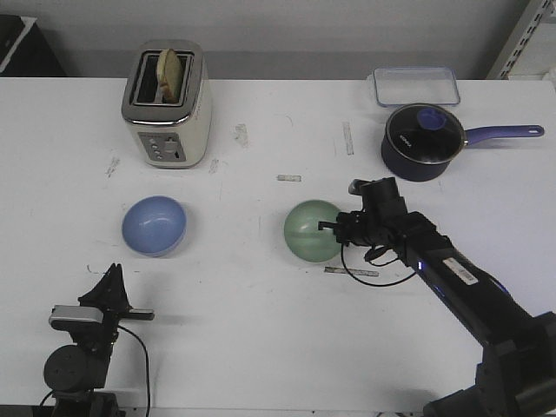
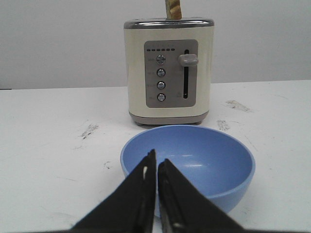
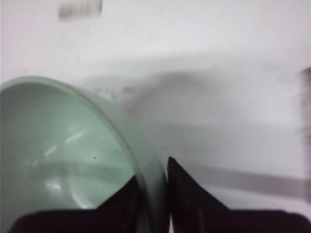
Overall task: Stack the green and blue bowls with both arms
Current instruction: 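Slide the green bowl with the right gripper toward the table center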
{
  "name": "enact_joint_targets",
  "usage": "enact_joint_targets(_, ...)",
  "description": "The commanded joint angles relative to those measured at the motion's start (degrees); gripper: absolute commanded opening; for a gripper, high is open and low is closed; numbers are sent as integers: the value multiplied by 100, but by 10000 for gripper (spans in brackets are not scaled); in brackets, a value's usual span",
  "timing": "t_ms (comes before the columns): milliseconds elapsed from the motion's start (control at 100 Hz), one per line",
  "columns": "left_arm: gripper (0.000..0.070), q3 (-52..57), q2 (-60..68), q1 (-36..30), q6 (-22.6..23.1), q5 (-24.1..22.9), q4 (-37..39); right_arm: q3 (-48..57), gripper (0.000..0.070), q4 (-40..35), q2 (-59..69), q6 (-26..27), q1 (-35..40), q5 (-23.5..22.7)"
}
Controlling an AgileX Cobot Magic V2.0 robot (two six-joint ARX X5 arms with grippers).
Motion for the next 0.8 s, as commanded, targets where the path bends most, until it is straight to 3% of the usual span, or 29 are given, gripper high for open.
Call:
enact_joint_targets(0, 2, -118, -11, 7, 48, 20, 61, 103, 10, 166, 197, 197, 164, -52)
enact_joint_targets(290, 2, -118, -11, 7, 48, 20, 59, 103, 10, 782, 396, 330, 623, -269)
enact_joint_targets(510, 2, -118, -11, 7, 48, 20, 61, 103, 20, 787, 496, 455, 728, -260)
enact_joint_targets(560, 2, -118, -11, 7, 48, 20, 61, 103, 47, 772, 529, 455, 728, -238)
enact_joint_targets(680, 2, -118, -11, 7, 48, 20, 61, 103, 194, 767, 601, 452, 728, -166)
enact_joint_targets(790, 2, -118, -11, 7, 48, 20, 59, 103, 215, 839, 601, 455, 730, -133)
